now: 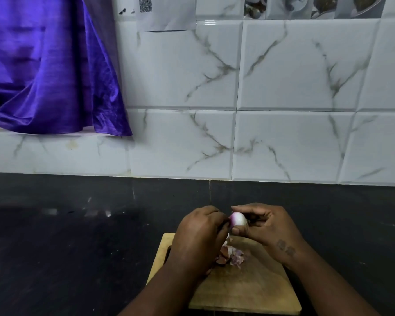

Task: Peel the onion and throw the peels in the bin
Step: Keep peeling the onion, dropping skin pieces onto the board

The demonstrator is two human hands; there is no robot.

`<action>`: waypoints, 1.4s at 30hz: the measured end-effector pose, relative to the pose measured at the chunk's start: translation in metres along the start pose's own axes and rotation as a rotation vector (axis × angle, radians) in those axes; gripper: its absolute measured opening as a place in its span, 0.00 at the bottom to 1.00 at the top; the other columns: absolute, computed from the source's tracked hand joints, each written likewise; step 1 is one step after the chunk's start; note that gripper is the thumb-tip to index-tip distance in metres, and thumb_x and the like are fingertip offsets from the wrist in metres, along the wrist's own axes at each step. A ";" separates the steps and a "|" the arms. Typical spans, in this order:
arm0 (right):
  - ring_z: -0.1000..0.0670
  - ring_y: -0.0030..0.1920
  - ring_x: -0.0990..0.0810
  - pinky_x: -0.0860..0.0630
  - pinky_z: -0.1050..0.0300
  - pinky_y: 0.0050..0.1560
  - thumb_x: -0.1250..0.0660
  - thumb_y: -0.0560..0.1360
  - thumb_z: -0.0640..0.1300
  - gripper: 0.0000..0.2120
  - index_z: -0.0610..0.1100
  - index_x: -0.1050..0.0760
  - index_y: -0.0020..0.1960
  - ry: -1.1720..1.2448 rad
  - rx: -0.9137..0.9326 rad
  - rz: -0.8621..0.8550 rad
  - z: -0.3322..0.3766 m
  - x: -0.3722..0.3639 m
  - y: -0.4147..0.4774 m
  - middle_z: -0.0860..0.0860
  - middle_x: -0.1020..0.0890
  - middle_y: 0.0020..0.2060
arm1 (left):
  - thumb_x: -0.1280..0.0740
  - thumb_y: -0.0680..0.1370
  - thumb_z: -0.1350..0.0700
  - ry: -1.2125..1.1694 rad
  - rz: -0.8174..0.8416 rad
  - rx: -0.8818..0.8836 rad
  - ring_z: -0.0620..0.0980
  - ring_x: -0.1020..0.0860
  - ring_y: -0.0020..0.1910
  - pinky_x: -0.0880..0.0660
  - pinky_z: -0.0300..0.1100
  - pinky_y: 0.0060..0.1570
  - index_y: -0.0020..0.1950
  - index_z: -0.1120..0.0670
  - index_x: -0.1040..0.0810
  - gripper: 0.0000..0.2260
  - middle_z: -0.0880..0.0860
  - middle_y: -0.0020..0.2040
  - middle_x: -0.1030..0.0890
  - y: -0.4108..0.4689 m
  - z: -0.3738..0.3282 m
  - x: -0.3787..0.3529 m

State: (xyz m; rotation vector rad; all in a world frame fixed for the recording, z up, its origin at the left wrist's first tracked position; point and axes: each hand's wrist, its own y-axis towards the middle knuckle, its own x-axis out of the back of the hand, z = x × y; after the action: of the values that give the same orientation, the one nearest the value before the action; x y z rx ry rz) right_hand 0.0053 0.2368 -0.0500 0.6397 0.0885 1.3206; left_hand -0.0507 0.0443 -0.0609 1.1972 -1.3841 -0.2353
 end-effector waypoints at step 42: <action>0.51 0.57 0.16 0.18 0.56 0.56 0.17 0.64 0.33 0.23 0.50 0.15 0.54 -0.085 0.218 -0.088 0.000 -0.024 0.003 0.58 0.16 0.52 | 0.30 0.83 0.62 -0.854 -0.111 0.647 0.52 0.13 0.40 0.15 0.47 0.42 0.47 0.55 0.15 0.07 0.54 0.41 0.13 -0.001 0.000 -0.010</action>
State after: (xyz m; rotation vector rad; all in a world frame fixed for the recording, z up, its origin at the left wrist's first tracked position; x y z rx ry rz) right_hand -0.0038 0.2154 -0.0558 0.8662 0.1910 1.2063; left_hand -0.0524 0.0515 -0.0678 1.8220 -2.2418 -0.4275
